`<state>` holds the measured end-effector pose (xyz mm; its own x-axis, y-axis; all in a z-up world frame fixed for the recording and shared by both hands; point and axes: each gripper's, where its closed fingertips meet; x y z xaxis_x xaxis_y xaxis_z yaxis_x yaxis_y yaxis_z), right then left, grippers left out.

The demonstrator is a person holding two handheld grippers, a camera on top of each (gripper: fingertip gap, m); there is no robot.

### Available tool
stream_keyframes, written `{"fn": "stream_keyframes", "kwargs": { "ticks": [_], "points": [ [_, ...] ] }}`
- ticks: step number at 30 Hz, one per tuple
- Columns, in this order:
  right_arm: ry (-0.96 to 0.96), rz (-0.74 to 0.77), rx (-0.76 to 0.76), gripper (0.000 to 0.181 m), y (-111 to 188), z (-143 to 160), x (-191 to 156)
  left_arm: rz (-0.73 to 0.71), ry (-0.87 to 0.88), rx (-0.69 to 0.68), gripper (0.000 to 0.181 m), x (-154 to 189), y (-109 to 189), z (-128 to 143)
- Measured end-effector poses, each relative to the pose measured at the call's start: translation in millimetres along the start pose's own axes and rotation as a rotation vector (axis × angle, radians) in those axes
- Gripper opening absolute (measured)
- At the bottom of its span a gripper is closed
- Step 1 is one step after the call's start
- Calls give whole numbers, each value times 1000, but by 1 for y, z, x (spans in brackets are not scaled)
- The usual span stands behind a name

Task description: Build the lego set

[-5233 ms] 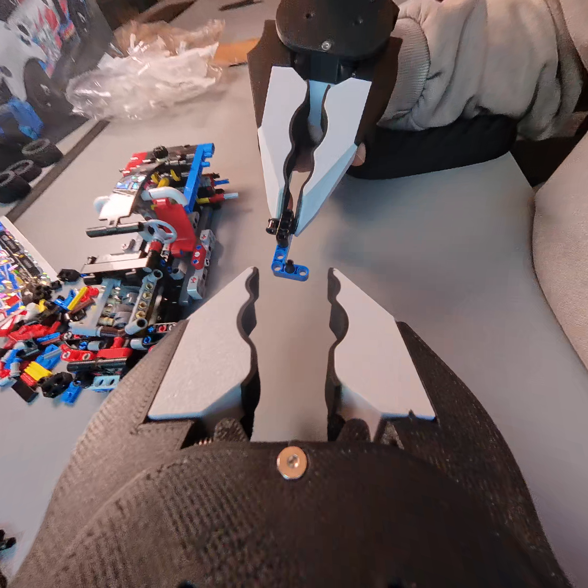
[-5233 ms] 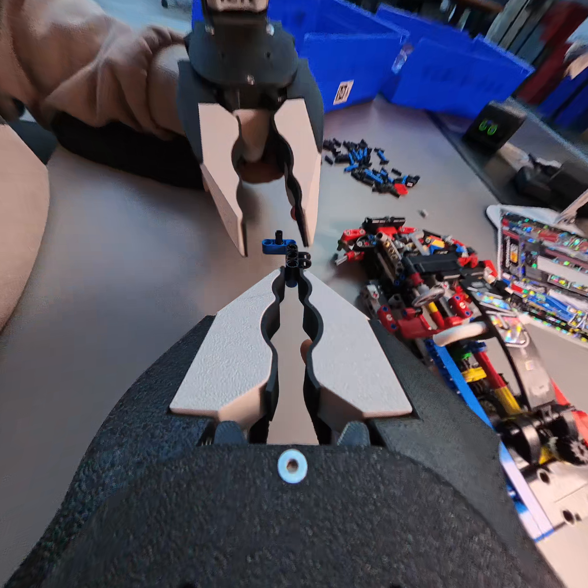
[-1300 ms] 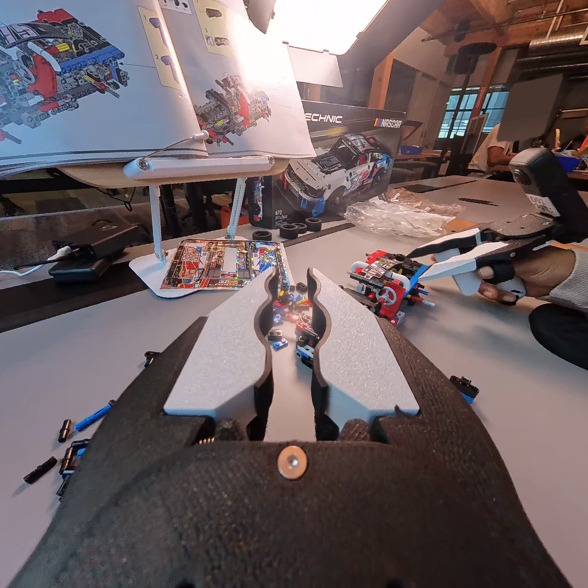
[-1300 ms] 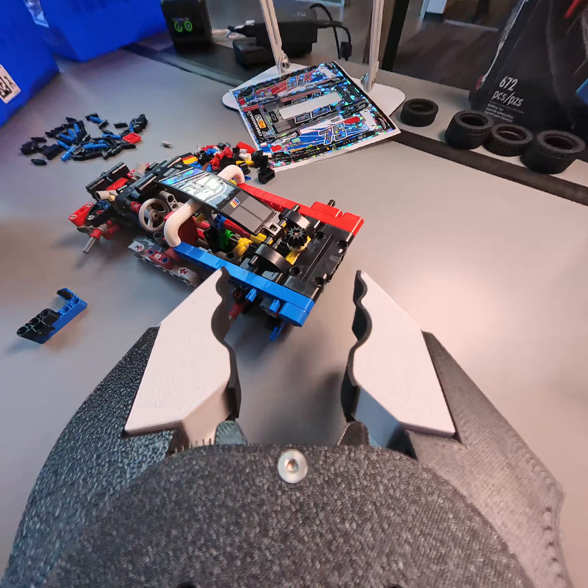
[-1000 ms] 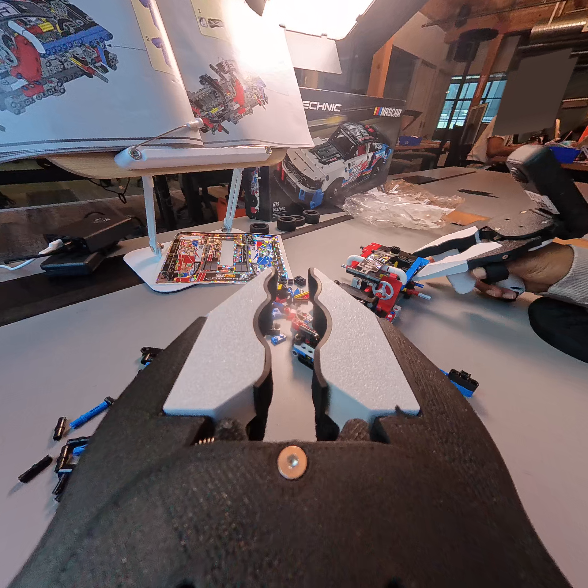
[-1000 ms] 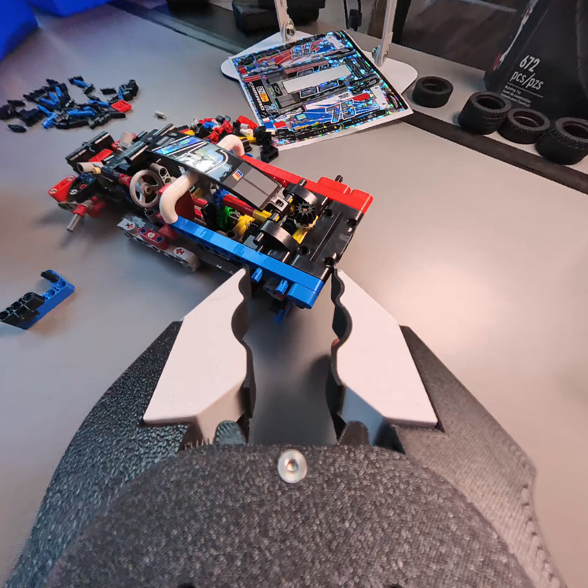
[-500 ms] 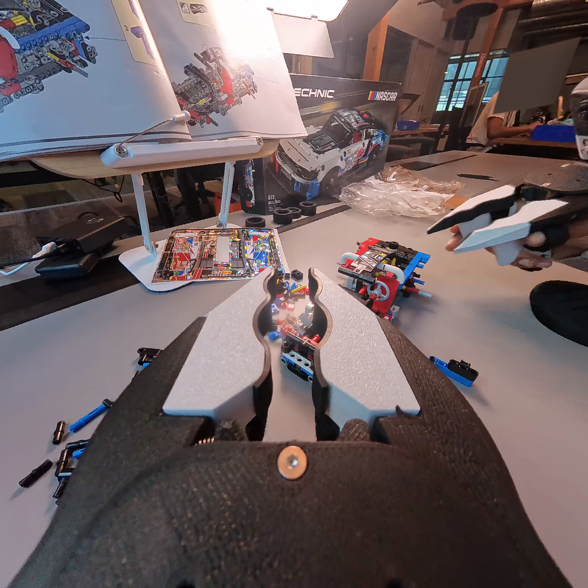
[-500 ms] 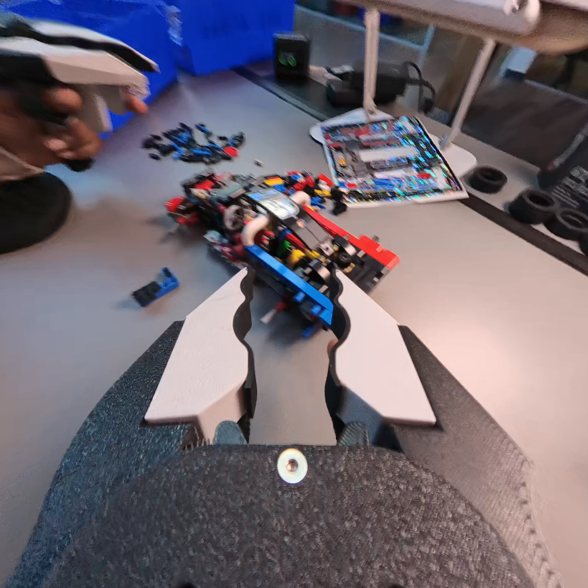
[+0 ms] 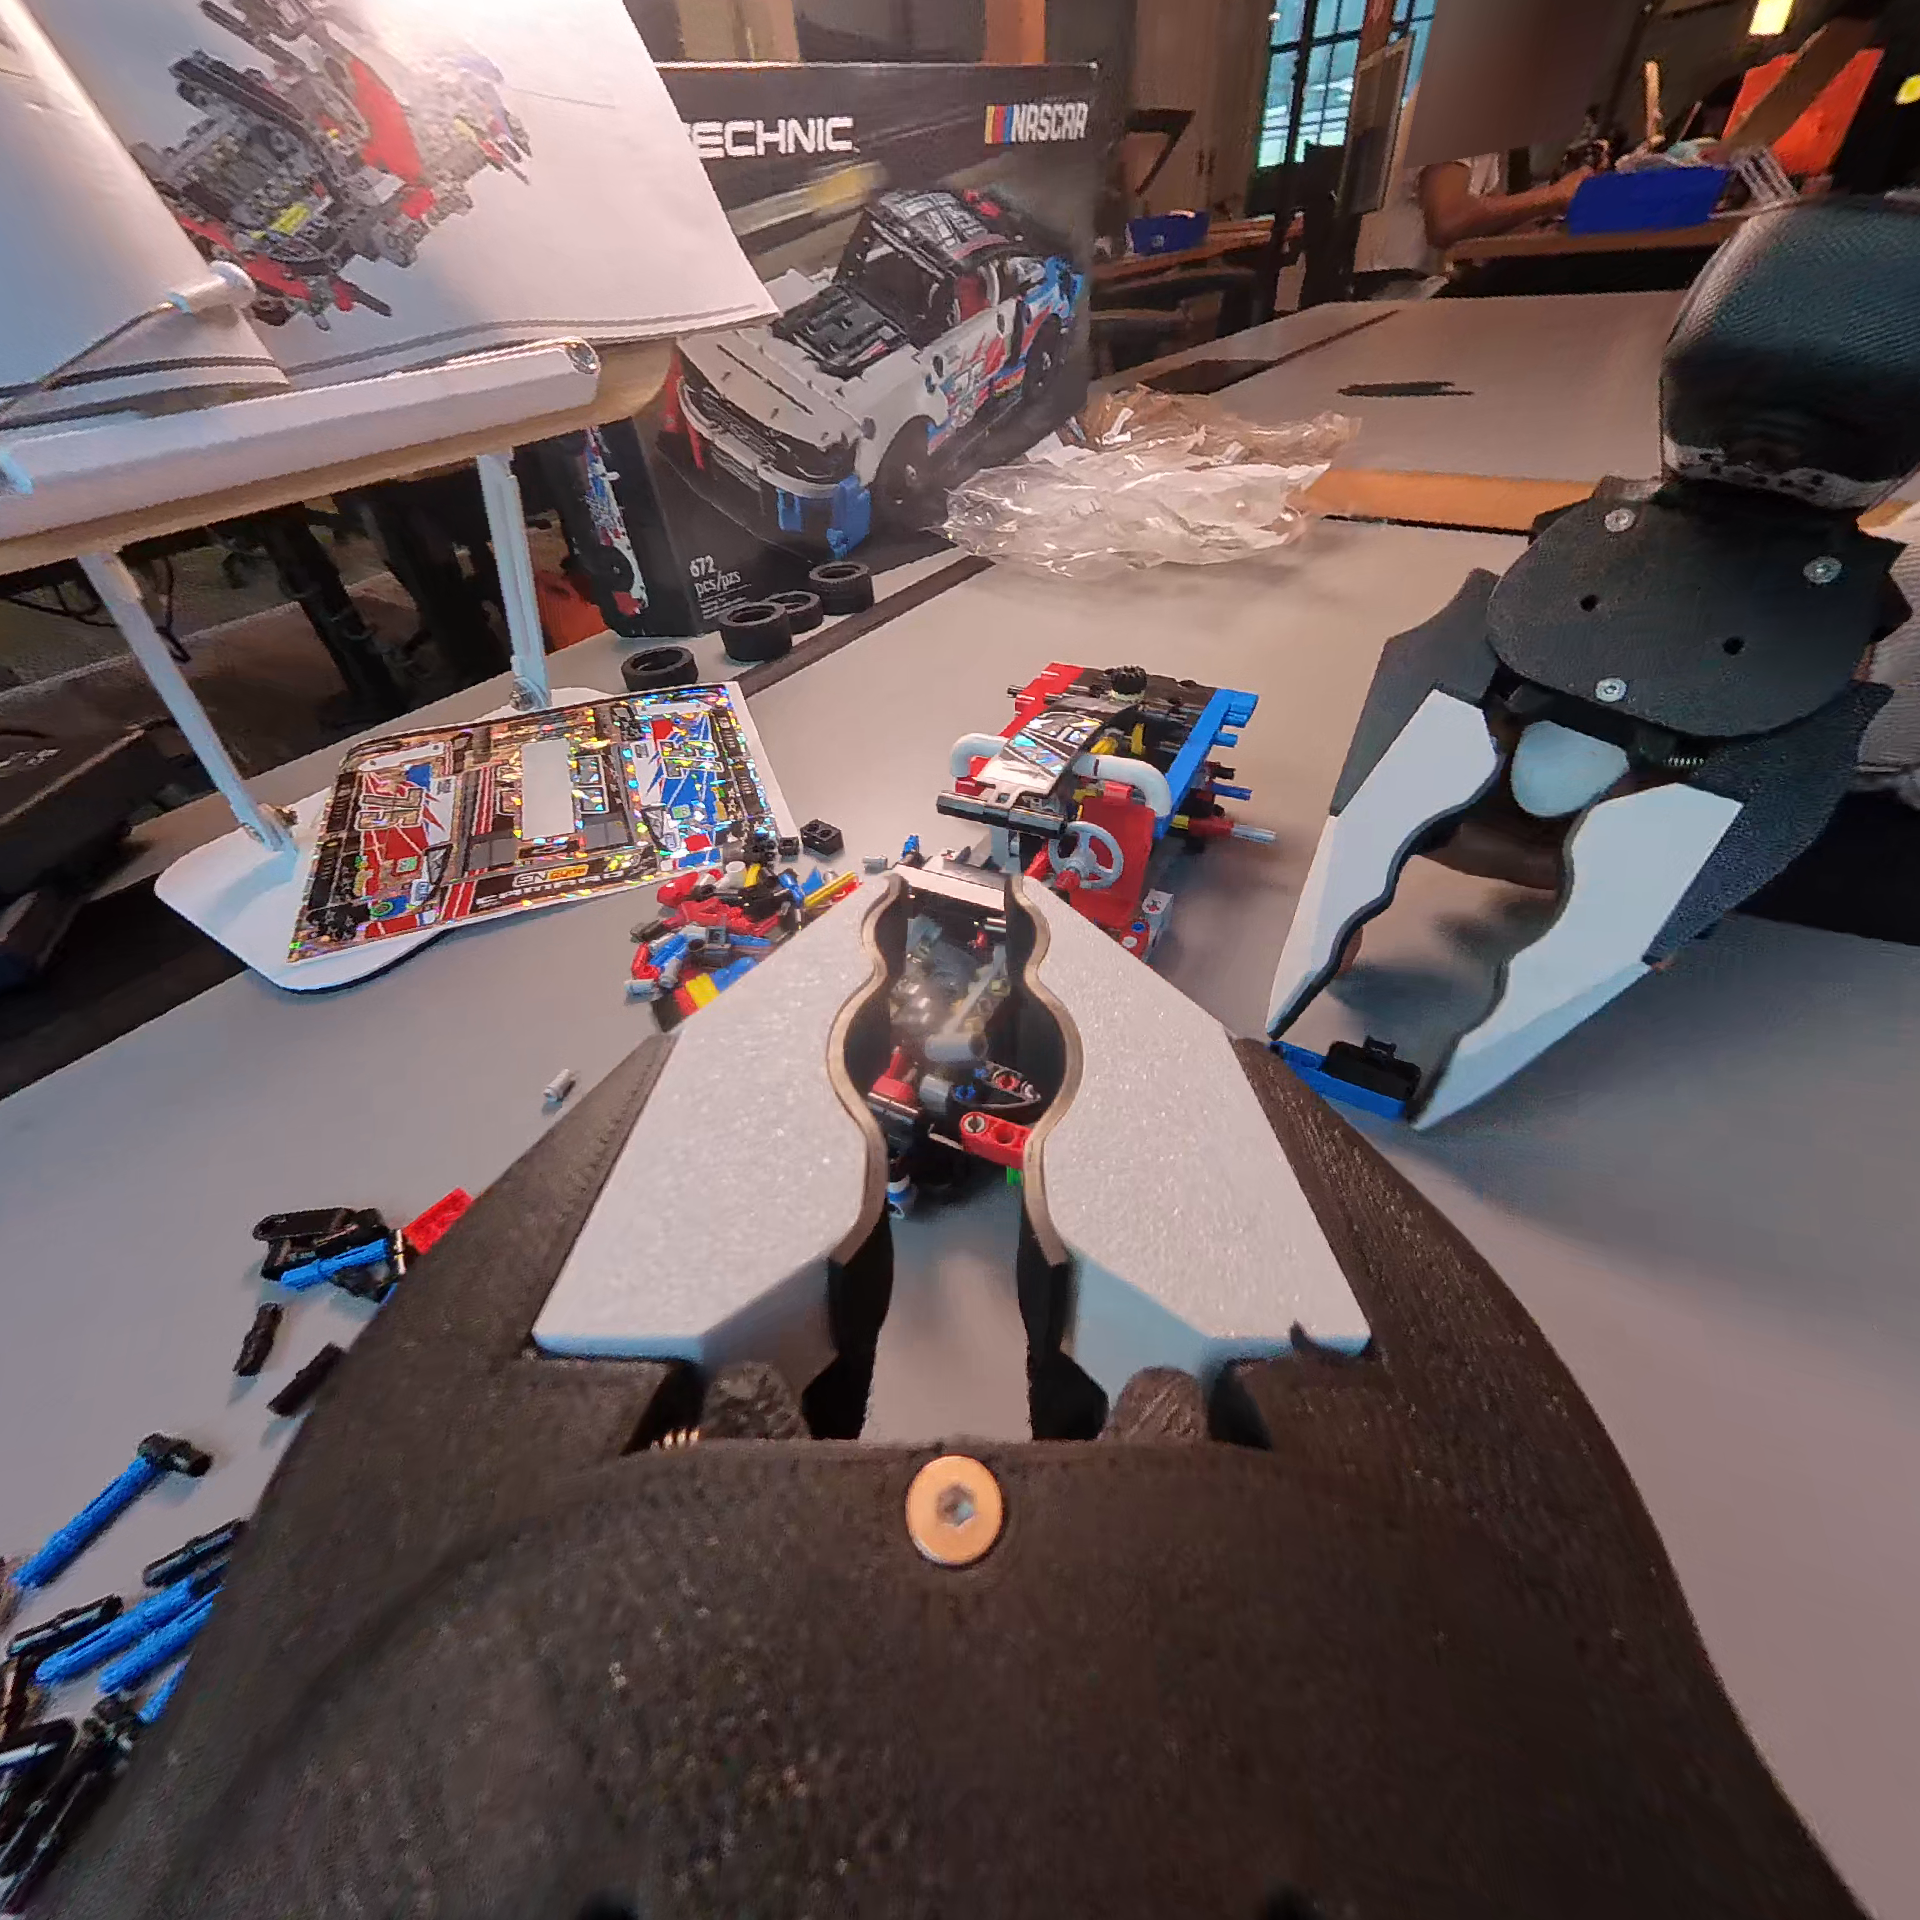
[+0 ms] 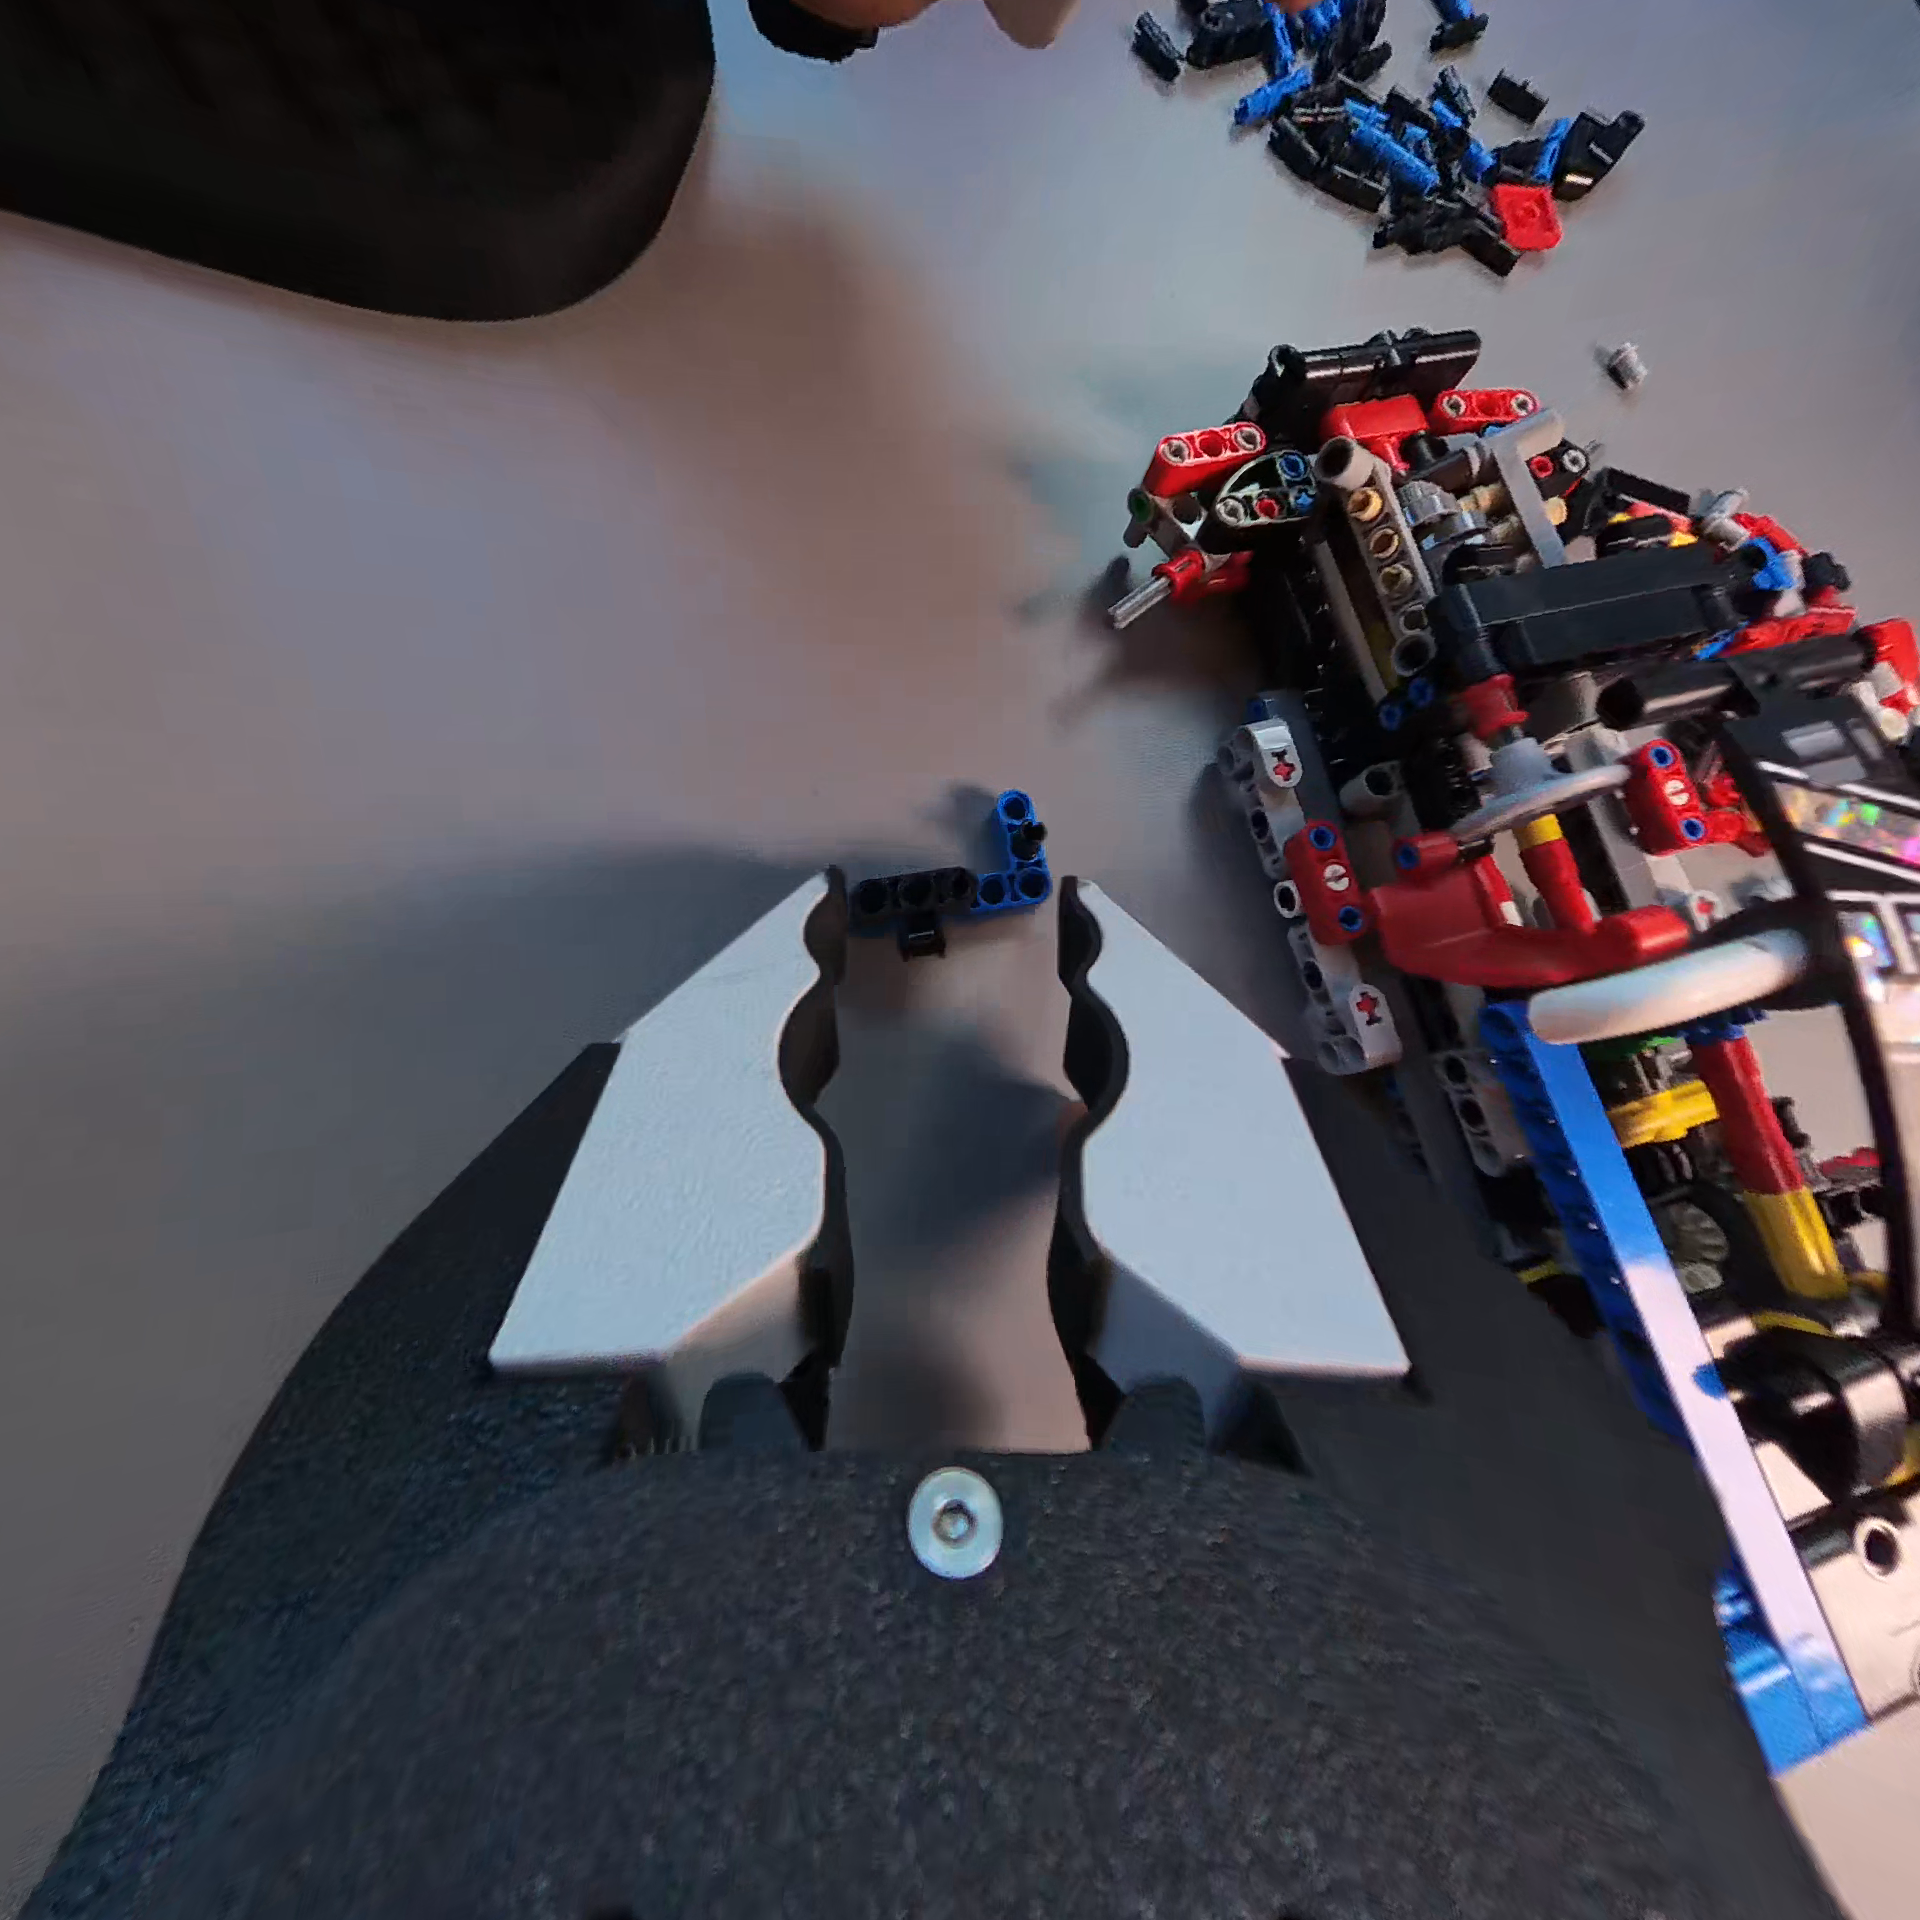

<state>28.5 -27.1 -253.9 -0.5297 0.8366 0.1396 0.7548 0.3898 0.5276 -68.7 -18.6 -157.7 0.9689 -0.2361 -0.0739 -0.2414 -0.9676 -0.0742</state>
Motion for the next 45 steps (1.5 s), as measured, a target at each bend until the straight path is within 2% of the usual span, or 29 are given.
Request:
{"fn": "stream_keyframes", "kwargs": {
  "ticks": [1,2,6,11,13,17,20,23,29,34,40,45],
  "points": [
    [20,4,4,30,0,-1,-1,12,-6,-11,16,3,-1,3],
    [42,5,27,21,2,-4,-4,22,-13,-23,16,6,-2,5],
    [95,26,135,21,22,-12,-13,57,-22,-61,16,15,-5,14],
    [92,170,250,21,56,-16,3,129,5,-87,16,31,-8,19],
    [132,266,338,21,71,-31,12,190,88,-74,17,47,-12,15],
    [288,417,445,20,87,-58,21,320,413,-5,22,86,-30,-7],
    [407,476,454,21,85,-69,20,349,591,22,25,97,-44,-15],
    [516,517,430,21,81,-73,18,379,672,37,20,104,-47,-17],
    [664,510,365,21,67,-67,9,383,707,56,15,102,-44,-18],
    [697,510,351,21,65,-65,8,389,680,55,15,102,-41,-15],
    [570,445,412,24,66,-64,3,401,515,58,15,107,-38,-15],
    [298,306,574,30,76,-75,-3,402,386,56,15,108,-34,-14]
  ]
}}
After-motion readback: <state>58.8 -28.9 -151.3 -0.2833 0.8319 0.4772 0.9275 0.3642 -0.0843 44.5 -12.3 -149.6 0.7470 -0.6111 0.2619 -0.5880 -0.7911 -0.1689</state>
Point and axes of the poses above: each gripper's, where its closed fingertips meet, y back along the fingers, z out of its underside, x = y × z across the jaws, and after that the axes turned 13 degrees about x, right-handed
